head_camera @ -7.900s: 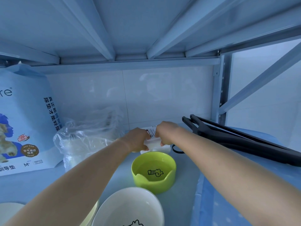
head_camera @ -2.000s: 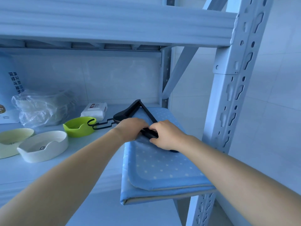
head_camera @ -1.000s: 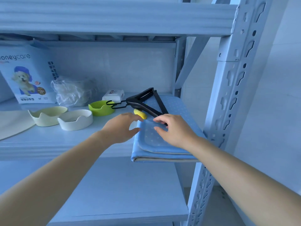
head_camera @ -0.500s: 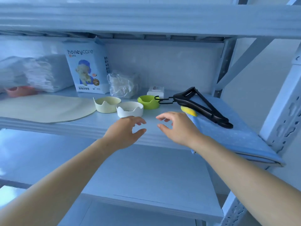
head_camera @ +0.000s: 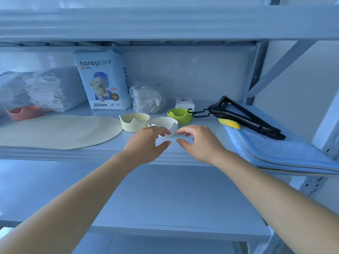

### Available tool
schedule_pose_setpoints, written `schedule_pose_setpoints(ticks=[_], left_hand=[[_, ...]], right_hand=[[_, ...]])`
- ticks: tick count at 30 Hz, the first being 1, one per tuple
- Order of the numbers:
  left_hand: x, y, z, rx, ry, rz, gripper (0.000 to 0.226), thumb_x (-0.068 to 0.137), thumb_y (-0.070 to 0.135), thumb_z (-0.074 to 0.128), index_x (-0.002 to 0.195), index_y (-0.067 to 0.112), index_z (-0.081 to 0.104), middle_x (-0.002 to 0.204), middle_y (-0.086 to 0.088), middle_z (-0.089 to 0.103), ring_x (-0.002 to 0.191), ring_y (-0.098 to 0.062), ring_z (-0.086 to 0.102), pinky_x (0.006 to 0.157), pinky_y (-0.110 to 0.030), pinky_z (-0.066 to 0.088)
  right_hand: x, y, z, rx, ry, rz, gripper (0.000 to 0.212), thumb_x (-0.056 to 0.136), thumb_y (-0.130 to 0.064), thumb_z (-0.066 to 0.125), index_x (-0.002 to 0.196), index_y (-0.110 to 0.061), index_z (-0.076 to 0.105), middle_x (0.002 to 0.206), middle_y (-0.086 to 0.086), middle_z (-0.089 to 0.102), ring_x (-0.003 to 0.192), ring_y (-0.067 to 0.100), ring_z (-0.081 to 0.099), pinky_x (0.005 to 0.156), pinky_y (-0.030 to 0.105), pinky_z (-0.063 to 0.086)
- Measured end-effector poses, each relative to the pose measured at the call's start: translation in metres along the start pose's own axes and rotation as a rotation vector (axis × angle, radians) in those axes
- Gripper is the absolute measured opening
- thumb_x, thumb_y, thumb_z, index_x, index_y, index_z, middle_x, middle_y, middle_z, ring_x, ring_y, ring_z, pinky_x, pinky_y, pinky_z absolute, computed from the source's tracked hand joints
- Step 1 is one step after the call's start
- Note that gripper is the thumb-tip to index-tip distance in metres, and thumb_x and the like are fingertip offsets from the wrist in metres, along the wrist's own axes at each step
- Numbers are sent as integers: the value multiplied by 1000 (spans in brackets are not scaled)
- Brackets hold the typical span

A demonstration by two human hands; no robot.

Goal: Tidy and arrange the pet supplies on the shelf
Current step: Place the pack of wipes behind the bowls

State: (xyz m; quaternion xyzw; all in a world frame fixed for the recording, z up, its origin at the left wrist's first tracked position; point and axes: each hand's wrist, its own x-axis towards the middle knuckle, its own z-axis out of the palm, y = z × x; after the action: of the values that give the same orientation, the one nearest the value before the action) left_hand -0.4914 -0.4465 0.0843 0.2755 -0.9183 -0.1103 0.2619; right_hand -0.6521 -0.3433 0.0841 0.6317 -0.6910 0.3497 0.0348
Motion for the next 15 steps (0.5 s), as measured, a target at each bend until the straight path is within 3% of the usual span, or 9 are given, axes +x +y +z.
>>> schedule_pose_setpoints(ticks=[7, 15], left_hand=[[33, 25, 30, -2, 1, 66, 27, 87, 40, 57, 113, 32, 58, 107, 13, 60, 97, -10, 56, 81, -32, 49], [50, 33, 44, 39, 148, -29, 23, 87, 35, 58, 109, 29, 63, 109, 11, 62, 90, -11, 56, 77, -31, 48]], right_hand=[[-4, 35, -21, -63, 12, 59, 25, 87, -27, 61, 110, -20, 65, 107, -6, 66, 98, 13, 57, 82, 22, 41], [26, 66, -35, -83, -40, -62, 25, 88, -29, 59, 111, -22, 64, 112, -8, 65, 103, 14, 56, 87, 26, 41]])
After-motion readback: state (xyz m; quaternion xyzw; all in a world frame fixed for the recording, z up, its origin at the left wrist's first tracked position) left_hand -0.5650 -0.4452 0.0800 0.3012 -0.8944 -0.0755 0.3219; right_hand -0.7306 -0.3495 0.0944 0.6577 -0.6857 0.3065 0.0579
